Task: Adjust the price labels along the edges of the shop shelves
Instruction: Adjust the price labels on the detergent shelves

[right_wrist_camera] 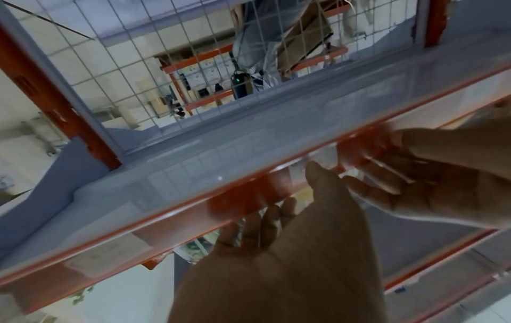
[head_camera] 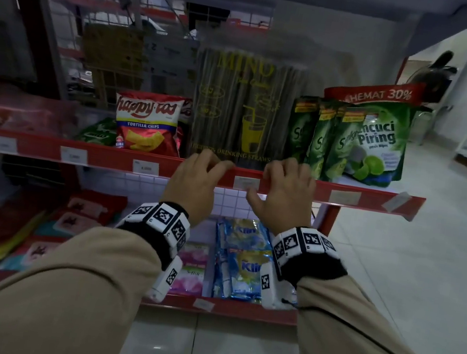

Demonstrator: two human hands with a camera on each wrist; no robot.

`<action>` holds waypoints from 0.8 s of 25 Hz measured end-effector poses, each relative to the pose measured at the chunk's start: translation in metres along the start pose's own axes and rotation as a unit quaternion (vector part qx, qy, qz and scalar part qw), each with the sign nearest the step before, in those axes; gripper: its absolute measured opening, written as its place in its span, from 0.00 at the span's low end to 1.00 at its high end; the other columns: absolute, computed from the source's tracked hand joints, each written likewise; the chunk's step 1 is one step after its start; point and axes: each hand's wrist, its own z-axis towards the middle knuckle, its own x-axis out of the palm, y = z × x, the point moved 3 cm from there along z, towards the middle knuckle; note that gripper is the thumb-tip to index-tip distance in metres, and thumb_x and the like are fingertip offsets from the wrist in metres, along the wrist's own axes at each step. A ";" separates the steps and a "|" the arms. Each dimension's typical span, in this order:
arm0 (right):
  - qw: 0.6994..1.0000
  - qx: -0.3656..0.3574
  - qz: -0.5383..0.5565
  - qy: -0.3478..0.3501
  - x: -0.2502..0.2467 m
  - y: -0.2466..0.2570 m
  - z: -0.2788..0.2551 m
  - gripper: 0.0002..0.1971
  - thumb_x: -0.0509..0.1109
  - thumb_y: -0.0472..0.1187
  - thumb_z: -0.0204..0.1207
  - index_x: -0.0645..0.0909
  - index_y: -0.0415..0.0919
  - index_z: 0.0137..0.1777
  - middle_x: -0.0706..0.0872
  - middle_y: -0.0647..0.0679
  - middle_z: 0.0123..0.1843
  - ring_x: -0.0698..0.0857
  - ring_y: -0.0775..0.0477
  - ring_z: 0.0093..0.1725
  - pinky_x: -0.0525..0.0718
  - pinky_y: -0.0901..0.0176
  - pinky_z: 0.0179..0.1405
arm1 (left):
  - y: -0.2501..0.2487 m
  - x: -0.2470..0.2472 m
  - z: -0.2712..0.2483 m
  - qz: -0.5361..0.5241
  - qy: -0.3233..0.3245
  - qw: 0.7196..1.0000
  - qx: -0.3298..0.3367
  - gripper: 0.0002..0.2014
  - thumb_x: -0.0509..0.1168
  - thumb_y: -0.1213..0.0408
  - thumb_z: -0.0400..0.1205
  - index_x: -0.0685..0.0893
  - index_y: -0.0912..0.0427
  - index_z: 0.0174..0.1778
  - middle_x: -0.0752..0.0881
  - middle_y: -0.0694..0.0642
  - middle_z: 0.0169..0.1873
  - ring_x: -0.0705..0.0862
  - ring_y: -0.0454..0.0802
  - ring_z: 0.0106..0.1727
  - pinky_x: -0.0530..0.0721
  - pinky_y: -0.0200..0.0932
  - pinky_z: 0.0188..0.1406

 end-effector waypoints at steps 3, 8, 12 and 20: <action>0.999 -0.024 -0.011 0.027 -0.001 0.000 0.005 0.18 0.67 0.55 0.68 0.72 0.43 0.49 0.76 0.46 0.50 0.72 0.40 0.53 0.70 0.44 0.52 | -0.004 -0.003 -0.005 0.001 0.002 1.000 0.011 0.30 0.63 0.83 0.69 0.79 0.62 0.69 0.79 0.65 0.59 0.78 0.64 0.58 0.81 0.57 0.52; 0.996 -0.073 0.029 0.048 -0.006 -0.002 0.010 0.12 0.68 0.47 0.72 0.75 0.43 0.52 0.78 0.46 0.50 0.74 0.41 0.53 0.72 0.48 0.51 | -0.017 -0.011 -0.008 0.021 0.014 1.000 -0.013 0.25 0.63 0.81 0.69 0.82 0.66 0.63 0.80 0.65 0.56 0.77 0.65 0.56 0.79 0.58 0.50; 0.981 -0.138 0.094 0.100 -0.006 0.016 0.020 0.10 0.66 0.39 0.77 0.80 0.39 0.56 0.82 0.43 0.52 0.77 0.42 0.54 0.79 0.50 0.50 | -0.017 -0.014 0.001 0.017 0.065 0.997 -0.036 0.24 0.61 0.78 0.73 0.79 0.64 0.66 0.76 0.62 0.58 0.72 0.61 0.57 0.75 0.54 0.55; 0.981 -0.135 0.054 0.133 -0.006 0.026 0.025 0.11 0.64 0.33 0.76 0.77 0.40 0.57 0.81 0.41 0.51 0.76 0.40 0.53 0.75 0.51 0.45 | -0.008 -0.015 0.007 -0.006 0.072 0.997 -0.029 0.22 0.61 0.74 0.75 0.80 0.63 0.67 0.79 0.62 0.58 0.73 0.60 0.59 0.74 0.53 0.59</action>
